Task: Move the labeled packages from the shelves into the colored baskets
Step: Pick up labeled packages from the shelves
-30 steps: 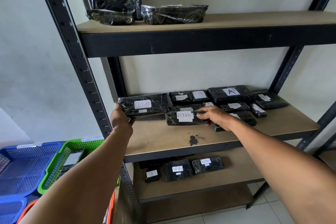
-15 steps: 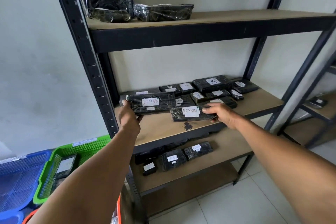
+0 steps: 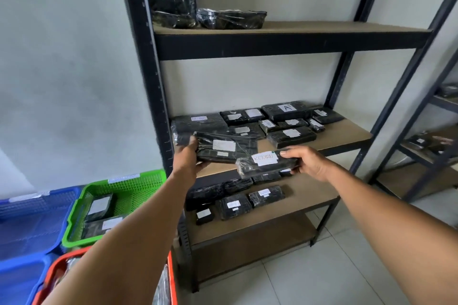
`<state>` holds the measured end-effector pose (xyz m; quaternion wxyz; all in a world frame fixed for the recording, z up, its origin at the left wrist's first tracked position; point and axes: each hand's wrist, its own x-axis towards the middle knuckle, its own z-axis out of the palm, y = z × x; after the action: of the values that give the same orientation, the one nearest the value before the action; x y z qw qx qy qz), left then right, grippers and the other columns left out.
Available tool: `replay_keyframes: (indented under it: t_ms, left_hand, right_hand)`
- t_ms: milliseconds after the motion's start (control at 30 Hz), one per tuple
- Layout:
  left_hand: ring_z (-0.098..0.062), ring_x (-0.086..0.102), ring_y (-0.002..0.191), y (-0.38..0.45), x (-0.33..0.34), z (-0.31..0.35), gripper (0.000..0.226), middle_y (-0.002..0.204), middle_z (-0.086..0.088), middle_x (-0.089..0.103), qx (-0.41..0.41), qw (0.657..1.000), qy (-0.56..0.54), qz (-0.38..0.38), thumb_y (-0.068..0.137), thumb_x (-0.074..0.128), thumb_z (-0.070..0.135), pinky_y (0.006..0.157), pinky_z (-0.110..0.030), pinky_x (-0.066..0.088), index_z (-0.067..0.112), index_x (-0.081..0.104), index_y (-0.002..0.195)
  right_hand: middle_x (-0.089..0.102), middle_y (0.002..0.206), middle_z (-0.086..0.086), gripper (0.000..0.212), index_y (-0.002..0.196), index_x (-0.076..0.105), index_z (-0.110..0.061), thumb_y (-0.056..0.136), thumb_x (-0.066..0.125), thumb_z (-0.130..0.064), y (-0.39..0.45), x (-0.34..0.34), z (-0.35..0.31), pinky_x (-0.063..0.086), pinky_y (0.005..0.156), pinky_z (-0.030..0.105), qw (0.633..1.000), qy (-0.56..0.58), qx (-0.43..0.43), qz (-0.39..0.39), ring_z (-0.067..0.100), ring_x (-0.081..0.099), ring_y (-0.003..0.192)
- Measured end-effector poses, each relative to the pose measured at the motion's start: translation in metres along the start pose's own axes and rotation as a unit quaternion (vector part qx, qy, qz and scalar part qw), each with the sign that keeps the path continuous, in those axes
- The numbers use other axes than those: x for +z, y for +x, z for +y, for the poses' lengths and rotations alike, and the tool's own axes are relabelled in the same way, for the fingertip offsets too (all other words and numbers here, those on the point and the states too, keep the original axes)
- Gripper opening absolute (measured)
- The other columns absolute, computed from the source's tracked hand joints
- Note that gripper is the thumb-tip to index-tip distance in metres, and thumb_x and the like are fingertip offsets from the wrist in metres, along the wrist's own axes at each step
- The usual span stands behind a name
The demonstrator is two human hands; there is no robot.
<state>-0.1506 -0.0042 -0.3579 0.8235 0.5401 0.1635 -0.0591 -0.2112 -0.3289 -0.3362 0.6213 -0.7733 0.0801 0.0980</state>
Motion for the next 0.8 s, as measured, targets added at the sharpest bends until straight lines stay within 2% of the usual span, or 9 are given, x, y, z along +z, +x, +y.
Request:
replay_keyframes:
  t_ms: [33,100,267,367,433,500,600,700,800]
  left_hand:
    - [-0.026,0.072,0.101,-0.005,-0.004,-0.001,0.036,0.109,-0.012,0.075,-0.001,1.0,0.008,-0.005,0.1,0.06,0.039,0.081,-0.049,0.061,0.008,0.062,0.118]
    - [-0.027,0.073,0.098,-0.017,-0.015,-0.003,0.034,0.107,-0.014,0.075,0.0,1.0,0.009,0.0,0.099,0.06,0.038,0.082,-0.05,0.061,0.007,0.066,0.11]
    - [-0.024,0.072,0.079,-0.049,-0.062,-0.014,0.029,0.09,-0.01,0.075,-0.003,0.999,0.004,0.037,0.1,0.06,0.036,0.085,-0.054,0.058,0.008,0.068,0.099]
    - [-0.021,0.071,0.082,-0.065,-0.11,-0.018,0.027,0.1,-0.01,0.073,-0.015,0.998,0.008,0.066,0.098,0.061,0.039,0.076,-0.049,0.061,0.013,0.069,0.1]
    - [-0.023,0.071,0.09,-0.071,-0.148,-0.015,0.029,0.105,-0.011,0.073,-0.013,0.995,-0.004,0.095,0.098,0.059,0.042,0.069,-0.044,0.061,0.014,0.069,0.102]
    - [-0.024,0.069,0.094,-0.076,-0.185,-0.007,0.028,0.107,-0.012,0.073,0.001,0.991,-0.006,0.133,0.101,0.055,0.041,0.07,-0.043,0.059,0.016,0.068,0.1]
    - [-0.027,0.069,0.092,-0.078,-0.233,0.01,0.027,0.117,-0.016,0.07,0.02,0.979,-0.015,0.201,0.1,0.056,0.041,0.072,-0.045,0.059,0.016,0.065,0.103]
    - [-0.023,0.065,0.091,-0.072,-0.272,0.029,0.024,0.112,-0.008,0.061,0.03,0.964,0.027,0.263,0.103,0.05,0.039,0.065,-0.036,0.058,0.017,0.052,0.113]
    - [-0.021,0.062,0.095,-0.054,-0.306,0.047,0.021,0.112,-0.007,0.058,0.034,0.956,0.023,0.29,0.104,0.049,0.034,0.067,-0.034,0.059,0.017,0.05,0.116]
  right_hand:
    - [0.067,0.101,0.019,0.063,0.118,0.065,0.007,0.07,0.07,-0.034,-0.002,0.0,0.0,0.045,0.055,0.025,1.0,0.009,0.003,-0.009,0.022,0.057,0.082]
    - [0.067,0.096,0.017,0.058,0.112,0.067,0.003,0.068,0.073,-0.035,-0.009,0.005,-0.001,0.044,0.054,0.026,0.999,0.023,0.009,-0.029,0.022,0.058,0.079]
    - [0.067,0.084,0.012,0.032,0.092,0.069,-0.01,0.069,0.069,-0.032,-0.023,0.031,0.0,0.042,0.06,0.032,0.996,0.05,0.01,-0.067,0.024,0.058,0.078]
    - [0.066,0.078,0.009,0.025,0.088,0.067,-0.012,0.071,0.07,-0.03,-0.026,0.054,0.002,0.042,0.06,0.033,0.994,0.051,0.015,-0.091,0.023,0.057,0.075]
    - [0.066,0.074,0.006,0.019,0.089,0.066,-0.012,0.077,0.07,-0.027,-0.026,0.075,0.001,0.042,0.061,0.033,0.993,0.04,0.02,-0.112,0.022,0.056,0.075]
    - [0.064,0.073,0.004,0.013,0.09,0.067,-0.012,0.085,0.064,-0.024,-0.023,0.1,-0.001,0.042,0.062,0.033,0.99,0.034,0.028,-0.13,0.02,0.055,0.074]
    - [0.062,0.082,0.007,0.02,0.098,0.071,-0.012,0.086,0.066,-0.027,-0.013,0.145,-0.003,0.044,0.064,0.032,0.985,0.019,0.049,-0.164,0.02,0.054,0.076]
    - [0.061,0.094,0.009,0.03,0.113,0.07,-0.01,0.091,0.065,-0.029,0.001,0.197,-0.005,0.047,0.064,0.03,0.977,-0.009,0.062,-0.205,0.018,0.055,0.074]
    - [0.062,0.092,0.008,0.031,0.118,0.067,-0.008,0.098,0.06,-0.03,0.013,0.257,-0.009,0.047,0.06,0.027,0.967,-0.045,0.062,-0.243,0.016,0.054,0.072]
